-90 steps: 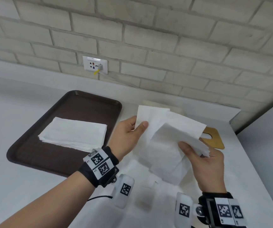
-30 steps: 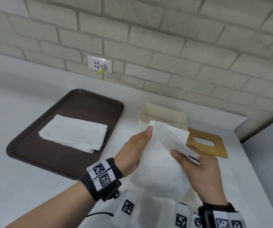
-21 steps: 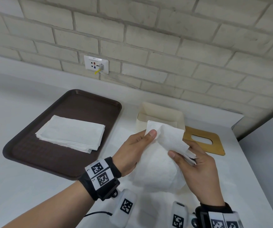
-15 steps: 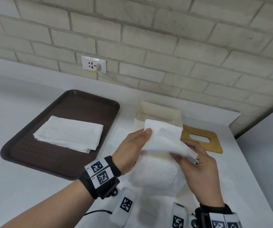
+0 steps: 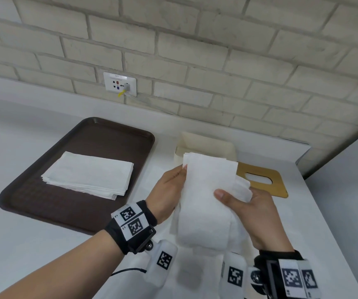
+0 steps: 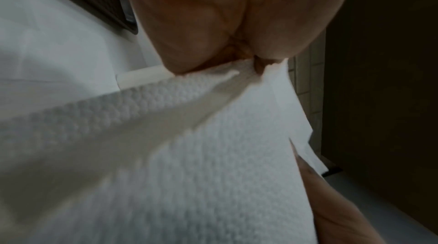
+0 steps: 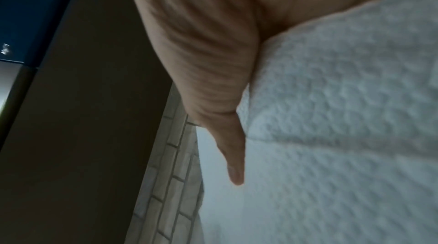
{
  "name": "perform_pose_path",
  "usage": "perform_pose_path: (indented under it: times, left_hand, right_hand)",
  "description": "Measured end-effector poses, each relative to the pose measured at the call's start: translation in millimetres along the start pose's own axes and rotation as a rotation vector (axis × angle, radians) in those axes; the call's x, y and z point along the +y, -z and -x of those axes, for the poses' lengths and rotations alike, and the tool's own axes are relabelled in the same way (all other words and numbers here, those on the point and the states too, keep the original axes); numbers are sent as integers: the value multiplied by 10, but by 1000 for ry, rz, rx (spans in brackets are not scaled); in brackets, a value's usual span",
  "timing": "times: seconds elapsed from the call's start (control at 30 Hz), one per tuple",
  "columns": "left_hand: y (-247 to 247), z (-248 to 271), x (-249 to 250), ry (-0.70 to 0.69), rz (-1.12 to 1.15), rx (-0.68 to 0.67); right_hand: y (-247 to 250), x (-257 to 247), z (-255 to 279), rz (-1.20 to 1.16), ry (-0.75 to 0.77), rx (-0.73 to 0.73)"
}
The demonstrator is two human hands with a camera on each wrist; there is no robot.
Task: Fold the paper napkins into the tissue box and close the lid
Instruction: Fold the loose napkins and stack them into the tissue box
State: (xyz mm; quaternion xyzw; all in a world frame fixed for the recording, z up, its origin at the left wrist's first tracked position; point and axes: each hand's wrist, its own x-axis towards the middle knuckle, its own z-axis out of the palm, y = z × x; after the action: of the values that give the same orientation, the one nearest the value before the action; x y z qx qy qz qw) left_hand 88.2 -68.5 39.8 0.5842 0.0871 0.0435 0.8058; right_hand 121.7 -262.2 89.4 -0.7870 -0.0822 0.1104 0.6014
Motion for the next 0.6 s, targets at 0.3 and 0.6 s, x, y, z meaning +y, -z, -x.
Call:
perform_pose_path:
  times: [0.3,0.6]
  left_hand:
    - [-14,17,-39,42,133,-41]
    - [-22,-20,-82,-16,56,20]
  right_hand:
    - [-115,52,-71,105,-5,57]
    - [-98,72,-2,-103,-32,74]
